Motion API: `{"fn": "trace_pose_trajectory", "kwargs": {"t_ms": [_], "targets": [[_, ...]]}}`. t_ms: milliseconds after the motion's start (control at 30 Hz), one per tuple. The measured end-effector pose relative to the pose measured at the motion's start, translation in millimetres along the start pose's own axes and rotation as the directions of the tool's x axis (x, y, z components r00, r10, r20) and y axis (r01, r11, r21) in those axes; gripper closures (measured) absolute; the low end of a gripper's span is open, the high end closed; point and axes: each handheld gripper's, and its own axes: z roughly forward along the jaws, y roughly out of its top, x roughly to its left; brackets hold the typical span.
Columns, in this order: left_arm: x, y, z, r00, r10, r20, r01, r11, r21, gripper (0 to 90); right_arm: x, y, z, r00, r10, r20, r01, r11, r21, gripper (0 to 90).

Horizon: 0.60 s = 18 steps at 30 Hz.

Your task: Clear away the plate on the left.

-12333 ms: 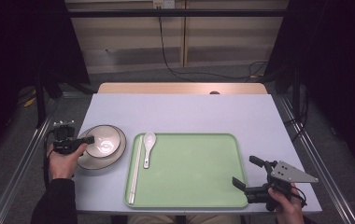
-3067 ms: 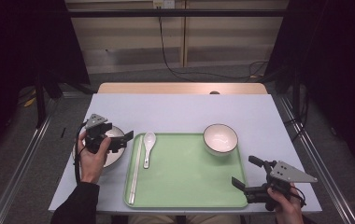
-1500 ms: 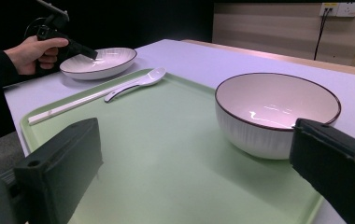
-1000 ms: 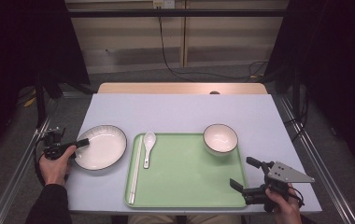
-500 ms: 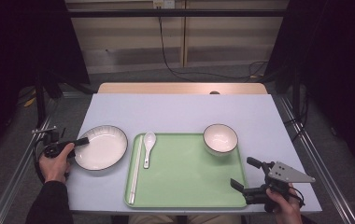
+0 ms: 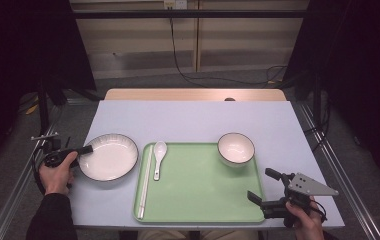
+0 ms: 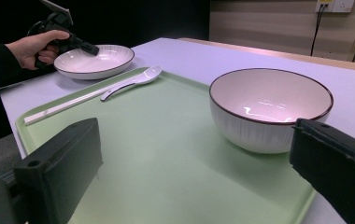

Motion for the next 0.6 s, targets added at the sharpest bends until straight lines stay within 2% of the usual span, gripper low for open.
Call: {"fn": "trace_pose_trajectory", "kwargs": {"t_ms": [133, 167, 233, 300, 367, 400, 467, 500, 533, 600], "targets": [[-1.9, -0.4, -1.2, 0.9999, 0.010, 0.009, -0.010, 0.9999, -0.007, 84.6, 0.4, 0.3, -0.1, 1.0000, 0.006, 0.002, -0.006, 1.000, -0.002, 2.2], [-3.2, 0.3, -2.0, 0.9998, 0.016, -0.013, -0.016, 0.9999, 0.000, 84.5, 0.6, 0.3, 0.5, 0.9999, 0.004, 0.012, -0.004, 1.000, -0.006, 2.2], [-5.6, 0.6, -2.4, 0.9999, 0.010, -0.006, -0.010, 0.9999, -0.012, 84.5, 0.8, 0.3, 0.3, 1.0000, 0.003, 0.009, -0.003, 1.000, -0.005, 2.2], [-8.8, 1.9, -4.2, 0.9996, 0.021, -0.017, -0.021, 0.9998, -0.005, 84.4, 0.9, 0.4, 0.2, 0.9999, 0.004, 0.014, -0.004, 1.000, -0.007, 2.2], [-11.1, 2.2, -5.0, 0.9999, 0.013, -0.010, -0.014, 0.9997, -0.022, 84.1, 0.9, 0.3, 0.1, 0.9999, 0.001, 0.013, -0.001, 1.000, -0.005, 2.2], [-12.0, 2.6, -6.3, 0.9993, 0.029, -0.024, -0.029, 0.9994, -0.015, 84.2, 0.8, 0.4, 0.0, 1.0000, 0.000, 0.007, 0.000, 1.000, -0.006, 2.1], [-13.5, 2.6, -6.9, 0.9999, 0.013, -0.006, -0.013, 0.9994, -0.032, 83.8, 1.2, 0.5, -0.1, 1.0000, -0.001, 0.005, 0.001, 1.000, -0.006, 2.2], [-13.7, 2.5, -8.0, 0.9995, 0.026, -0.017, -0.027, 0.9992, -0.031, 83.9, 1.6, 0.6, -0.1, 1.0000, 0.002, 0.005, -0.002, 1.000, -0.007, 2.1], [-14.2, 2.9, -8.8, 0.9998, 0.013, -0.016, -0.014, 0.9995, -0.029, 83.8, 1.6, 0.6, 0.0, 1.0000, 0.001, 0.005, -0.001, 1.000, -0.007, 2.2], [-14.4, 3.0, -10.0, 0.9996, 0.019, -0.020, -0.019, 0.9993, -0.033, 83.7, 1.5, 0.7, 0.1, 1.0000, 0.003, 0.005, -0.003, 1.000, -0.007, 2.1]]}}
